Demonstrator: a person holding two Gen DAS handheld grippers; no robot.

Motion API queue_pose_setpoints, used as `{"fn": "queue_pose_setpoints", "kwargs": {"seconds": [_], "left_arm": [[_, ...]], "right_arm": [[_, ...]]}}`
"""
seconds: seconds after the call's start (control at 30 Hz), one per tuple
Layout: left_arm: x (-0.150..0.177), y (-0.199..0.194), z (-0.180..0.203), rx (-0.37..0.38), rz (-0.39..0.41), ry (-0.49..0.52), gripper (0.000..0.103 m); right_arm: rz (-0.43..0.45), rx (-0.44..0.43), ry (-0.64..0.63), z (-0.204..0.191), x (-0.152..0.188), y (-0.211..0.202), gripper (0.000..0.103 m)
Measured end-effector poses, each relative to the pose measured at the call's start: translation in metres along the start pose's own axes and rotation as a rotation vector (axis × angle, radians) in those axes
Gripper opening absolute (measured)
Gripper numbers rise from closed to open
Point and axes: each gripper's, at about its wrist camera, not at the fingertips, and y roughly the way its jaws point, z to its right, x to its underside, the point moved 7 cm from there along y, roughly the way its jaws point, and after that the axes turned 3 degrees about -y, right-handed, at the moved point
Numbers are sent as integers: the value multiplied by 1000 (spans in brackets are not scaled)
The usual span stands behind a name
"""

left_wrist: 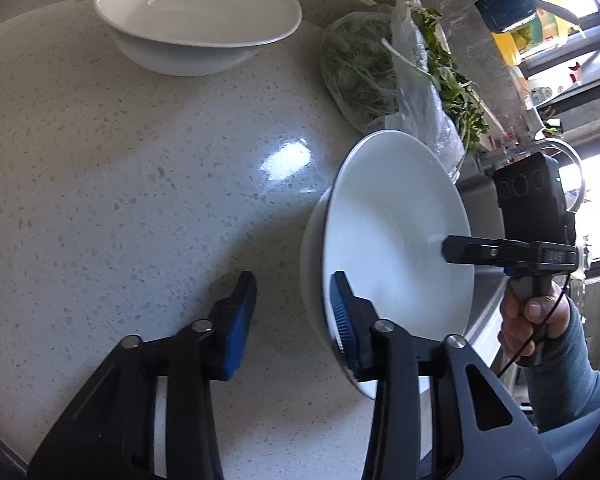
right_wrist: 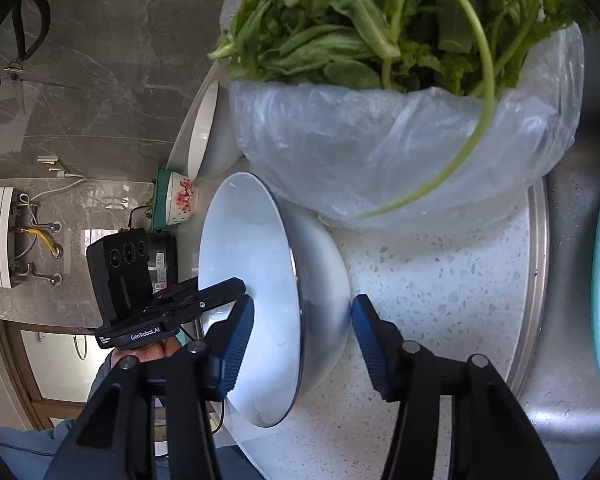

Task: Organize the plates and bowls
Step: 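Move both tools to the rim of the large white deep plate, then close both tools on the rim of the white deep plate, then carry the white deep plate with both tools beside the teal plate stack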

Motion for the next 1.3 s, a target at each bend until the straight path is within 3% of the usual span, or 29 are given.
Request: {"fn": "queue_pose_setpoints", "kwargs": {"seconds": [0.17,0.33,0.77,1.3], "left_arm": [[-4,8,11,3,-13,31,18],[-4,10,16,-51,-15,54,15],[3,5,10,-86,-4,14,11],[5,-33,14,-84,3,-10,9]], "right_arm": [[-5,44,14,10,2,-2,29],[-4,71,5,12,2,-2,27],[6,99,37,7,-1,4,26],[-1,93,41,-15,-5,-4,26]]}}
